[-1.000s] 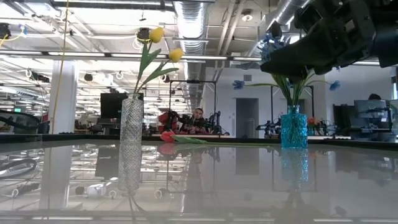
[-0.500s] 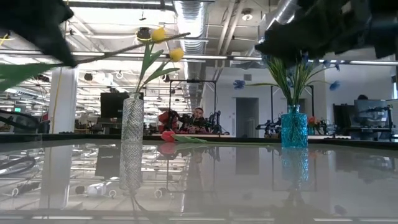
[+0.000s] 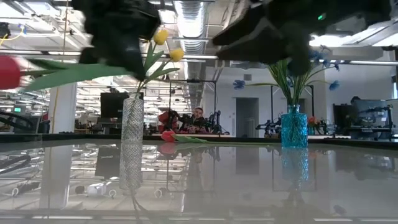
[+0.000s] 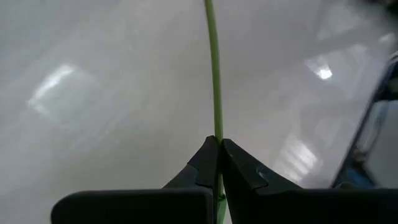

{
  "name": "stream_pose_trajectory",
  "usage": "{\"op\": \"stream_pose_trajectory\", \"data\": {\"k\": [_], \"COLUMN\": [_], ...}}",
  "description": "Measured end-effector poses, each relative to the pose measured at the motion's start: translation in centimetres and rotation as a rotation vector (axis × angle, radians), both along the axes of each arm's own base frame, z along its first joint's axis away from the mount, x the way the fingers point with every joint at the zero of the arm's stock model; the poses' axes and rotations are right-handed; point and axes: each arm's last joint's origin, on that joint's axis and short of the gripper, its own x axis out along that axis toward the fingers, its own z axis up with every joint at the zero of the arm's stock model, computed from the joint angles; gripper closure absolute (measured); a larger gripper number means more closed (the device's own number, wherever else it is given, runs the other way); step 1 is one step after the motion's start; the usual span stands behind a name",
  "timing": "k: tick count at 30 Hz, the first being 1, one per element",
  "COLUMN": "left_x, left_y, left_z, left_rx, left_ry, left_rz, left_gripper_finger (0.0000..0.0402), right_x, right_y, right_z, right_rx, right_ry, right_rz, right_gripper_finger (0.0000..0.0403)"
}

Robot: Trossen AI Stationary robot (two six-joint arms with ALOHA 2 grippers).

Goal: Sort flowers into vase by color
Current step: Put the bottom red flower into the transparent vase

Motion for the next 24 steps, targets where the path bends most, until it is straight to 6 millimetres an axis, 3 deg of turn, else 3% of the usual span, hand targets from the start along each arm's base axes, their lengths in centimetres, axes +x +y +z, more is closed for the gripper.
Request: {"op": "stream_pose_trajectory", "data": {"k": [7, 12, 18, 24], "left_x": [0.7, 1.1, 1.3, 1.4], "left_y": [0.4, 0.4, 0.3, 0.2], "left_z": [-0.2, -0.1, 0.1, 0.2], "left_rx": [-0.012, -0.029, -0.041, -0.018], "left_ry": [-0.027, -0.053, -0.08, -0.099], "left_rz": [-0.003, -0.032, -0.056, -0.098], "left_gripper_finger": [0.0401, 0.0401, 0.0401, 0.0401], "right_x": [3.1, 4.4, 4.9, 4.9], "right_y": [2.1, 2.2, 2.0, 2.1], "right_z": [-1.2, -2.1, -3.1, -3.2], "right_rx": [-0.135, -0.194, -0.222, -0.213], "right_ry": [0.104, 0.151, 0.179, 0.181], "right_rz": [-0.041, -0.08, -0.11, -0.116], "right_gripper_finger": [0.0164, 0.0175, 0.0218, 0.0285]}}
